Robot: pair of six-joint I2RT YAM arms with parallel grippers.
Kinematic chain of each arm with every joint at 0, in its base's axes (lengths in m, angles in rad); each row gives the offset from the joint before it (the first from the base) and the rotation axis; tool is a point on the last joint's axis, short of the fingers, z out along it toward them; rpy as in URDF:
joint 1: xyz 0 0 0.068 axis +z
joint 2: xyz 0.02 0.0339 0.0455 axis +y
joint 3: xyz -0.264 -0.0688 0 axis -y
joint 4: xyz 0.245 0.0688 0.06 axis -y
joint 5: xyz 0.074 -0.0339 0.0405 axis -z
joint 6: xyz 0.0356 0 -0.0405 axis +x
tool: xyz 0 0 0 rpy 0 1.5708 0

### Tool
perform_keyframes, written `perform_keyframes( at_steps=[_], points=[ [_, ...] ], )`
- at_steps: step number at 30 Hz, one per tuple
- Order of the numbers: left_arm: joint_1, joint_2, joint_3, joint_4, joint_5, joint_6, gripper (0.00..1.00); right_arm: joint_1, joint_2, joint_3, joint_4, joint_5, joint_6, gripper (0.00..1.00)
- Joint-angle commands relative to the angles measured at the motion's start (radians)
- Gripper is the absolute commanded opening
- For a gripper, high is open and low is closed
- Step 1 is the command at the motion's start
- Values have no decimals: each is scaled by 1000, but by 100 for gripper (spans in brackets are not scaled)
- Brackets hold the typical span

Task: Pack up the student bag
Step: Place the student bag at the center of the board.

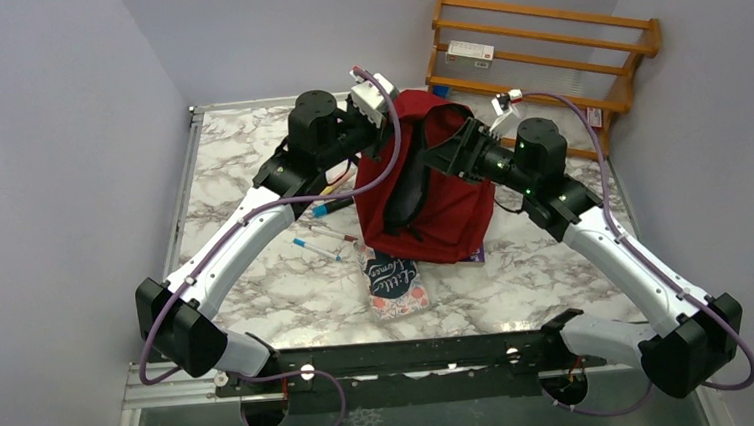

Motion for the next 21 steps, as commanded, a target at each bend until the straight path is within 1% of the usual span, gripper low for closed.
perform_keyframes(
  at_steps=[1, 3, 6, 10, 14, 16, 17, 19, 21],
  points=[
    [-8, 0, 26, 34, 31, -4, 0, 25, 44, 52, 41, 31, -19, 75],
    [-8, 2, 28, 34, 34, -3, 0, 31, 59, 57, 17, 75, -42, 74],
    [-8, 3, 25, 34, 31, 2, 0, 31, 61, 43, -11, 161, -87, 64],
    [-8, 15, 29, 16, -7, 4, 0, 31, 32, 5, -39, 257, -125, 43],
    [-8, 26, 35, -1, -113, -9, 0, 31, -24, -35, -39, 298, -141, 20],
    [-6, 32, 40, -1, -156, -20, 0, 31, -54, -54, -30, 307, -151, 3],
    [-5, 37, 43, -1, -172, -27, 0, 31, -69, -61, -36, 317, -148, 1],
    [-3, 50, 59, -9, -202, -44, 0, 31, -94, -71, -57, 334, -147, 1],
    [3, 63, 73, -16, -231, -67, 0, 31, -113, -78, -95, 383, -145, 1]
  ],
)
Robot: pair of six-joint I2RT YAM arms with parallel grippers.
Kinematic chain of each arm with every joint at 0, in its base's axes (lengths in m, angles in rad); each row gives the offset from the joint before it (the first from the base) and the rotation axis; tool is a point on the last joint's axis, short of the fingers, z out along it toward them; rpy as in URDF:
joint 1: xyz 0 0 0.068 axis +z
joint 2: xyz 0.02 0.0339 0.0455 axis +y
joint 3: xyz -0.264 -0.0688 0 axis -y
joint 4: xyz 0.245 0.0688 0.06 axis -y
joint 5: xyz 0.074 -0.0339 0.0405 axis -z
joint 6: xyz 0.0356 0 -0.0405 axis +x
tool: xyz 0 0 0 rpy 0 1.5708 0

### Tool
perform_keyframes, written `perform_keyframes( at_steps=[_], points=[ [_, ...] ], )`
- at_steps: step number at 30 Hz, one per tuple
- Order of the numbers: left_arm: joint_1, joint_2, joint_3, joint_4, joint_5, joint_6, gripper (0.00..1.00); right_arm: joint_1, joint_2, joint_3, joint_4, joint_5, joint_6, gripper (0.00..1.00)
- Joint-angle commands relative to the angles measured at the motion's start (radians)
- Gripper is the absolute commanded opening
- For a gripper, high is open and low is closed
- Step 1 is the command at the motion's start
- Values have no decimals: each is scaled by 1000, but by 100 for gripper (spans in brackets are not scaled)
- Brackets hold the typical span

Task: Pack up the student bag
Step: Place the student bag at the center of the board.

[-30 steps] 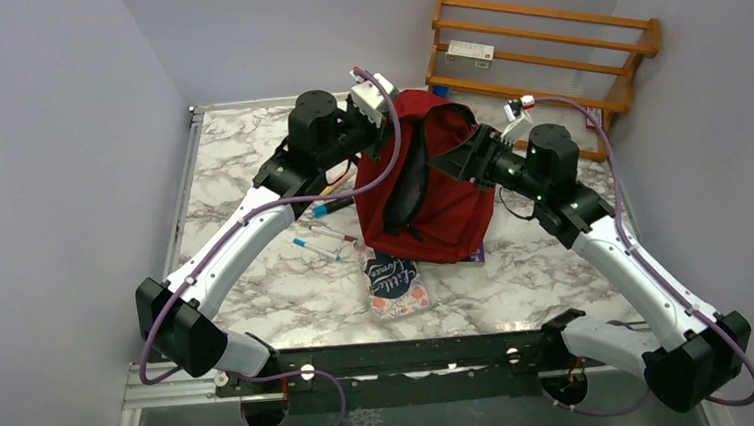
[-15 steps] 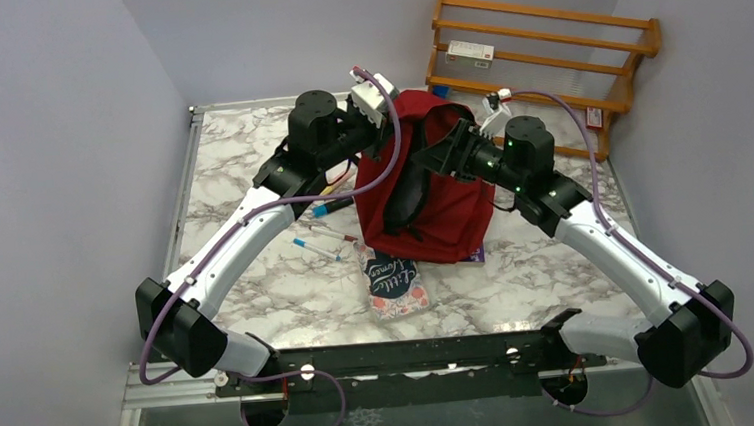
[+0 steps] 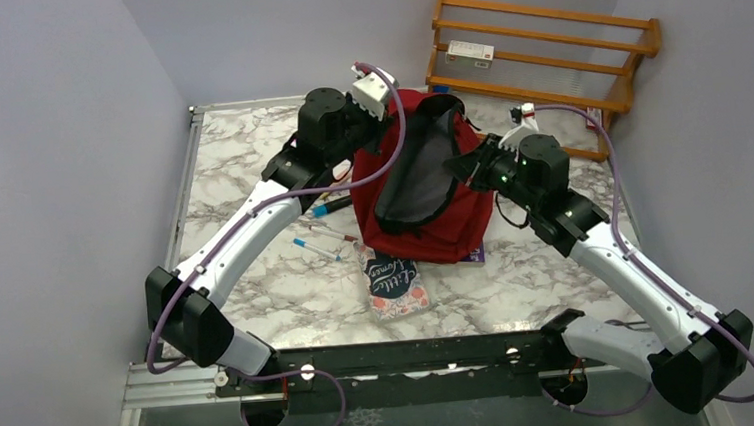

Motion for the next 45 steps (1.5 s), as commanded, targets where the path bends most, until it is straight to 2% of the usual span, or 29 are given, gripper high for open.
perform_keyframes(
  at_steps=[1, 8, 11, 14, 18, 23, 27, 30, 35, 41, 45],
  points=[
    [7, 25, 67, -8, -109, -63, 0, 2, -54, -18, -72, 124, -10, 1],
    [24, 26, 72, -4, -115, -71, 0, 0, -112, -90, -242, 288, 86, 0],
    [35, 32, 95, 0, -101, -77, 0, -1, -137, -77, -251, 337, 73, 0],
    [38, 59, 175, -15, -71, -98, 0, 0, -122, 22, -253, 370, -9, 0],
    [34, 134, 378, -88, 53, -191, 0, -2, -80, 254, -244, 382, -164, 0],
    [9, 225, 586, -91, 121, -252, 0, -2, -38, 472, -240, 485, -314, 0],
    [-12, 317, 729, -89, 175, -298, 0, -2, -34, 576, -241, 596, -404, 0],
    [-29, 369, 780, -88, 191, -308, 0, -2, -58, 591, -223, 650, -472, 1],
    [-32, 421, 744, -68, 181, -301, 0, -2, -72, 570, -232, 709, -539, 1],
    [-23, 389, 487, 52, 24, -221, 0, -2, -39, 433, -340, 652, -458, 0],
    [20, 347, 310, 169, -15, -234, 0, -3, -20, 305, -366, 594, -375, 1]
  ],
)
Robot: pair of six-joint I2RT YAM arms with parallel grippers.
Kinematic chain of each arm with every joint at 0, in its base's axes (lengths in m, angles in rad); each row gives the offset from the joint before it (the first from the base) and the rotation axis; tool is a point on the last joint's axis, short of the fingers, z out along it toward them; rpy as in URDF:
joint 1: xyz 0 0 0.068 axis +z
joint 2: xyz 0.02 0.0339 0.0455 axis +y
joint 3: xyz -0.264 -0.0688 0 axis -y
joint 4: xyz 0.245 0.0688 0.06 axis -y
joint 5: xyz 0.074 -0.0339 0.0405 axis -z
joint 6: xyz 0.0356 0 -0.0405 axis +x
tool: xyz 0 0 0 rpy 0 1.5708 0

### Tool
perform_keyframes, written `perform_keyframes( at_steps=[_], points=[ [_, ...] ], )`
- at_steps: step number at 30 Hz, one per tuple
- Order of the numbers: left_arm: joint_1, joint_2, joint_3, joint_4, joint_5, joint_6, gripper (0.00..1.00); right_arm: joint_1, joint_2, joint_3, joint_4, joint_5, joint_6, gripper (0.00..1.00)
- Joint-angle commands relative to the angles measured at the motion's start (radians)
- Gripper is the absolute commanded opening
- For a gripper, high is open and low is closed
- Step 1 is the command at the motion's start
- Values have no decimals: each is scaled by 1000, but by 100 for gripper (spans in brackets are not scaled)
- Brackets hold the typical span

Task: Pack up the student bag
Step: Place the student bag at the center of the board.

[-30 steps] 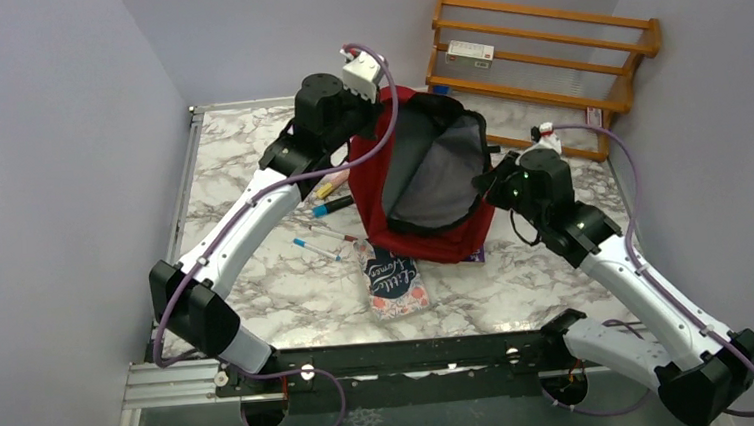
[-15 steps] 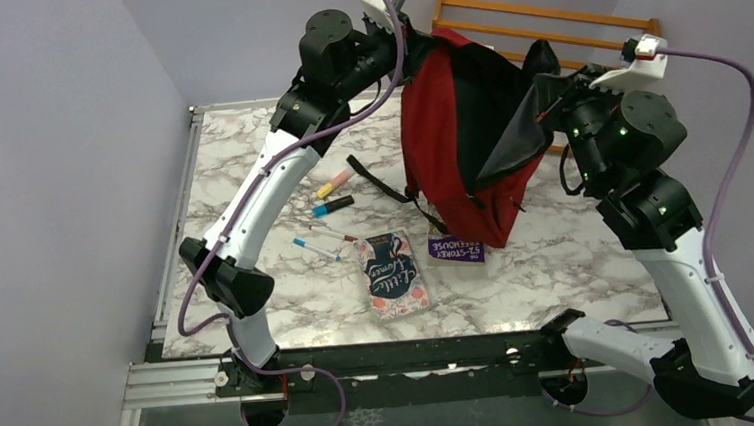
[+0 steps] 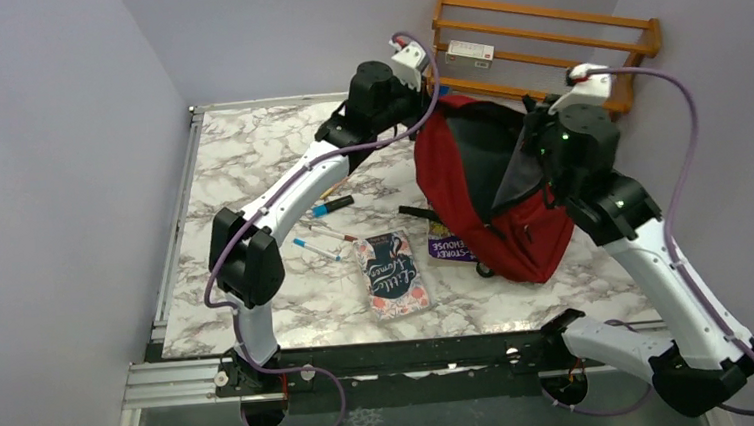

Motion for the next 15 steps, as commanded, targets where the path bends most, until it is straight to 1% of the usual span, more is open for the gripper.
perform_keyframes(
  at_steps=[1, 4, 6, 8, 12, 15],
  points=[
    [61, -67, -142, 170, -81, -2, 0, -7, 27, -131, -46, -69, 100, 1],
    [127, -94, -229, 199, -37, -61, 0, -21, 35, -207, -68, -133, 180, 0],
    [172, -128, -312, 241, 7, -101, 0, -27, 33, -257, -83, -181, 234, 0],
    [209, -169, -397, 282, 14, -120, 0, -31, 23, -311, -93, -233, 294, 1],
    [228, -241, -510, 313, 6, -101, 0, -34, 2, -420, -125, -254, 414, 1],
    [228, -271, -557, 309, 2, -82, 0, -44, -8, -492, -123, -241, 459, 1]
  ],
)
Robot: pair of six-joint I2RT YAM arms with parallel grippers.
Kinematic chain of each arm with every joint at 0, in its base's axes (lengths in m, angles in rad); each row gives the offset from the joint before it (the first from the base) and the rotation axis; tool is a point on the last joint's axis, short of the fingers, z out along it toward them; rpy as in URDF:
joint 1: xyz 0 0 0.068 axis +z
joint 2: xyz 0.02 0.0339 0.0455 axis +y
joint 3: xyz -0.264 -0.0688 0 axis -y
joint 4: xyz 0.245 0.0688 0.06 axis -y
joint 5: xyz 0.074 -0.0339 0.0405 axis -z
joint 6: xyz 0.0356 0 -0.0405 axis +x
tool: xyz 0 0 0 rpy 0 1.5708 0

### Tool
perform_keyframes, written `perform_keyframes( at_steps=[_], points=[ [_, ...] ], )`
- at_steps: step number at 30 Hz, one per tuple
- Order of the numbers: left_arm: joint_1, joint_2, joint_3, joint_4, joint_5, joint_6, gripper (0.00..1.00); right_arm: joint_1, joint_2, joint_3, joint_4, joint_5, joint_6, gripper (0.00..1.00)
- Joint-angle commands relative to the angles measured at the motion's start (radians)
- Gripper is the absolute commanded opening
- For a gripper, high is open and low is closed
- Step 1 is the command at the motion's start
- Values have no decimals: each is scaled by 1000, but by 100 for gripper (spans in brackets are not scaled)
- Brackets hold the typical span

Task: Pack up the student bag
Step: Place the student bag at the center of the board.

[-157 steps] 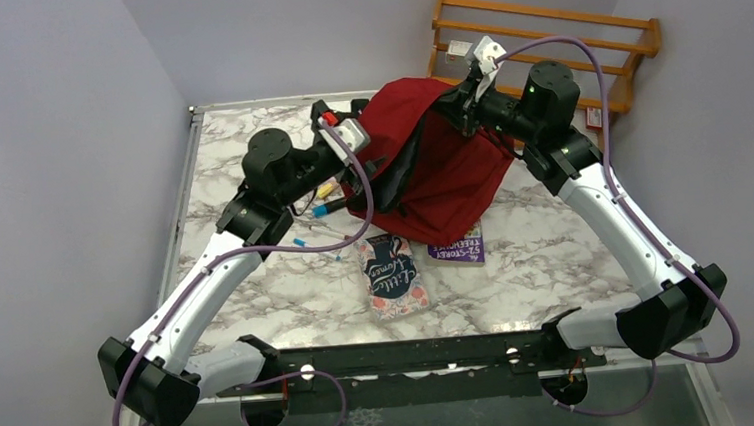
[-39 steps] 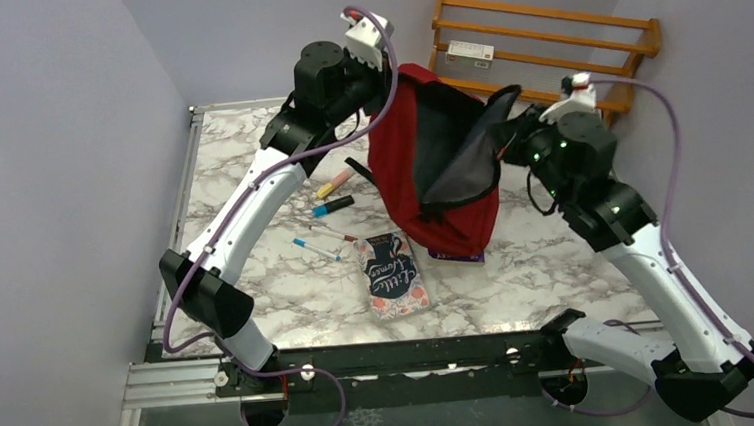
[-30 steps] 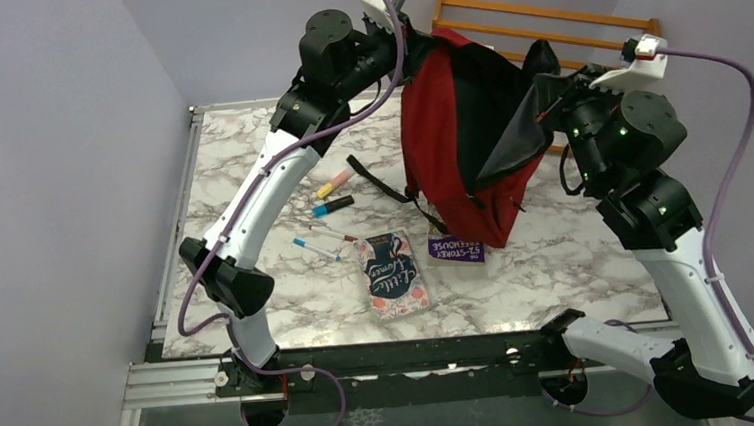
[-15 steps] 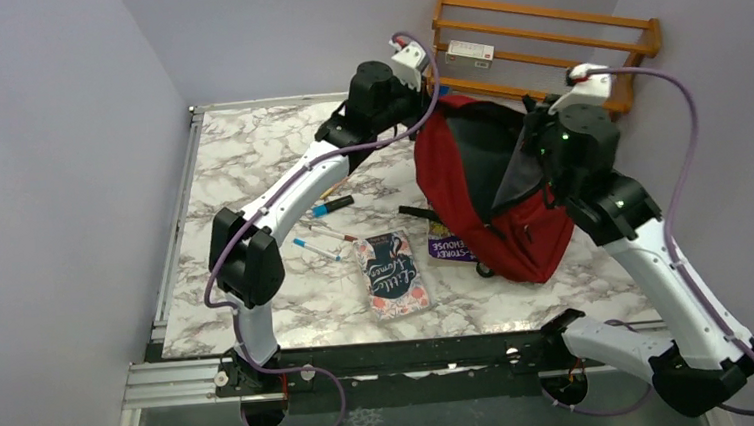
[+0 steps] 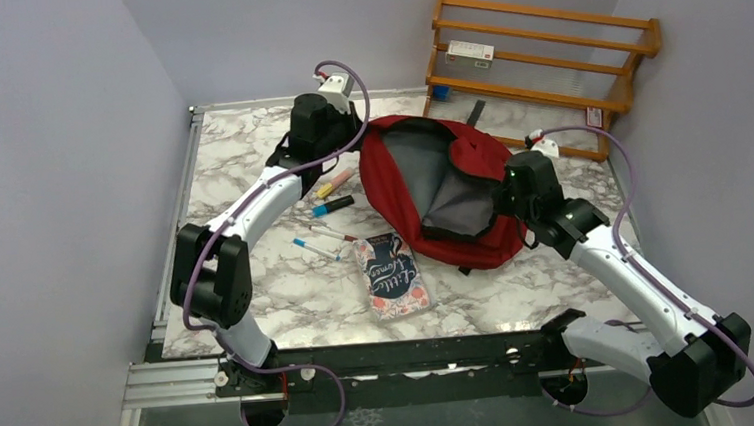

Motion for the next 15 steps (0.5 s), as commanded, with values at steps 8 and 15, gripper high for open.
perform_keyframes(
  at_steps=[8, 15],
  points=[
    [-11, -148, -99, 102, 48, 30, 0, -148, 88, -143, 68, -95, 72, 22],
    [-22, -174, -100, 94, 122, 19, 0, -155, 99, -38, 90, -152, -58, 52]
  ],
)
